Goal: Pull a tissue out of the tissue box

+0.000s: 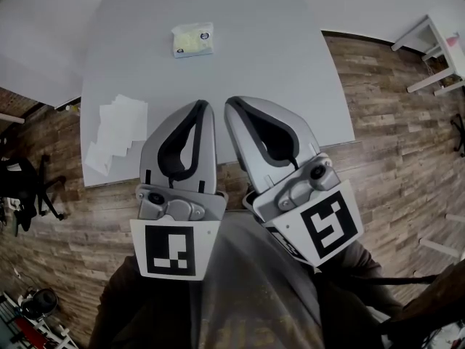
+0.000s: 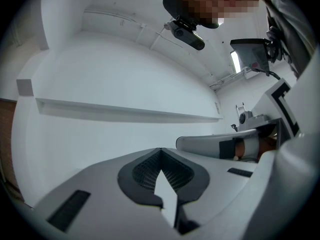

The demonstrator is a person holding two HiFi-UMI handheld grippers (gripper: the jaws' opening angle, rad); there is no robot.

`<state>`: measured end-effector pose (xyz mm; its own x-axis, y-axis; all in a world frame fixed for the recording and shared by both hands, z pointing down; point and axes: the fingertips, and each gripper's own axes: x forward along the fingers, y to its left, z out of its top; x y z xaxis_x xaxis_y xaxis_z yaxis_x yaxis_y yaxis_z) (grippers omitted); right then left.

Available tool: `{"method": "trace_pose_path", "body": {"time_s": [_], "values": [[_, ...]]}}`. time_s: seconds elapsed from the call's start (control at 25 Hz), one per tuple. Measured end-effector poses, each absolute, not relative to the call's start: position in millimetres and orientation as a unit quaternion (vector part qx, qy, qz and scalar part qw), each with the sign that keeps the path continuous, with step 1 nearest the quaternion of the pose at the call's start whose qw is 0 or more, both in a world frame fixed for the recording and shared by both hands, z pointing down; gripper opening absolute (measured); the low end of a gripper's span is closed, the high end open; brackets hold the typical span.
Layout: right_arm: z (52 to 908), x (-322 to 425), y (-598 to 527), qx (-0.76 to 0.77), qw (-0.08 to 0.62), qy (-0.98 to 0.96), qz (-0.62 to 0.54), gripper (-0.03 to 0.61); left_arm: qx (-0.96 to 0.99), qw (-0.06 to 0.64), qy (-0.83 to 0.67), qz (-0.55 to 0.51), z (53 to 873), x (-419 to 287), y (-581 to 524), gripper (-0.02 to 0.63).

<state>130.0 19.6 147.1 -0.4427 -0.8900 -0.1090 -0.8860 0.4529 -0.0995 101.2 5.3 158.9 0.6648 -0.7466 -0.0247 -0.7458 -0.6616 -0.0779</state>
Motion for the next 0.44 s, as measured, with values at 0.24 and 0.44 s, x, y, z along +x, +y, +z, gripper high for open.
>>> {"method": "trace_pose_path", "body": {"time_s": [0.24,0.44], "values": [[146.4,131.7,19.9,-0.524,0.070,0.849,-0.010,0.000,-0.912,0.040,0.409,-0.003,158.1,103.1,5.7,-0.002],[147.0,134.4,21.3,-0.525,0.071,0.848,-0.010,0.000,-0.912,0.040,0.408,0.000,158.1,105.7,7.8,-0.002]]}}
